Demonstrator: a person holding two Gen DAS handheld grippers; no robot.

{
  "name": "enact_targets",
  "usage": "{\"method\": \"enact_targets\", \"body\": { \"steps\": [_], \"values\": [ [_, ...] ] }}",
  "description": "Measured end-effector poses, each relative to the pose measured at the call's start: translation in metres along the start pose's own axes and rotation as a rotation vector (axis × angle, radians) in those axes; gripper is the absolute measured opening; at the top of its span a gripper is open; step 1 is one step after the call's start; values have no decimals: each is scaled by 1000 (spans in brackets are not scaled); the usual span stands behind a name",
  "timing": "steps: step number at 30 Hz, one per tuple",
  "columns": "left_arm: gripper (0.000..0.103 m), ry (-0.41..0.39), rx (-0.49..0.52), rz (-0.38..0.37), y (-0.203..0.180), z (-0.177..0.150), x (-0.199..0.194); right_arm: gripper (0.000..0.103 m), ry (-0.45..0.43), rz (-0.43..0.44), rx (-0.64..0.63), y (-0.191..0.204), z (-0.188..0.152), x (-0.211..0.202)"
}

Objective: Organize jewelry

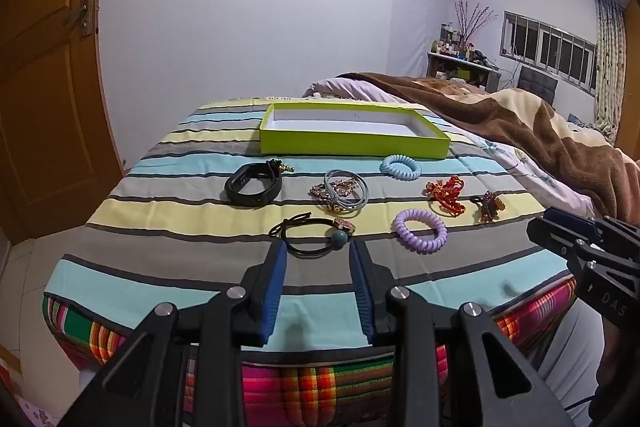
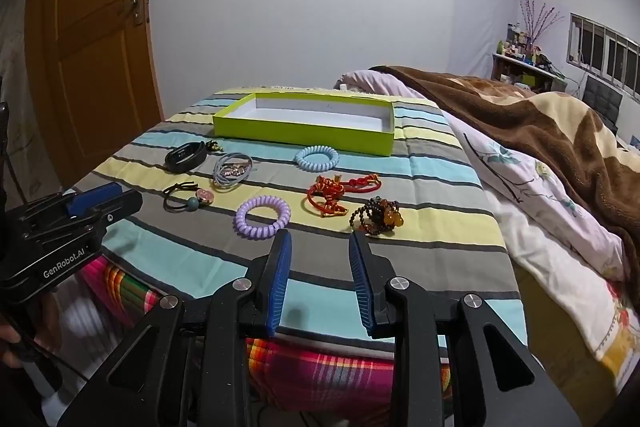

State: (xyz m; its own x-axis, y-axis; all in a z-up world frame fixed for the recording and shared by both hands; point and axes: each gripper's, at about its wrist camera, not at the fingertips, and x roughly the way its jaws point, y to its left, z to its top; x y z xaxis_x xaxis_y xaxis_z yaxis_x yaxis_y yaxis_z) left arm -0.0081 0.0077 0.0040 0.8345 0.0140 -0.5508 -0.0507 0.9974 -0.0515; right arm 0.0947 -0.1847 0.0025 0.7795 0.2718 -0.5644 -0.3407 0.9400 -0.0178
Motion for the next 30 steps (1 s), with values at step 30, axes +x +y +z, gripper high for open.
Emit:
{"method": "enact_targets", "body": {
  "steps": [30],
  "values": [
    [34, -8, -4, 12, -1, -3, -3, 31, 0, -1, -2, 0, -1, 0]
  ]
}}
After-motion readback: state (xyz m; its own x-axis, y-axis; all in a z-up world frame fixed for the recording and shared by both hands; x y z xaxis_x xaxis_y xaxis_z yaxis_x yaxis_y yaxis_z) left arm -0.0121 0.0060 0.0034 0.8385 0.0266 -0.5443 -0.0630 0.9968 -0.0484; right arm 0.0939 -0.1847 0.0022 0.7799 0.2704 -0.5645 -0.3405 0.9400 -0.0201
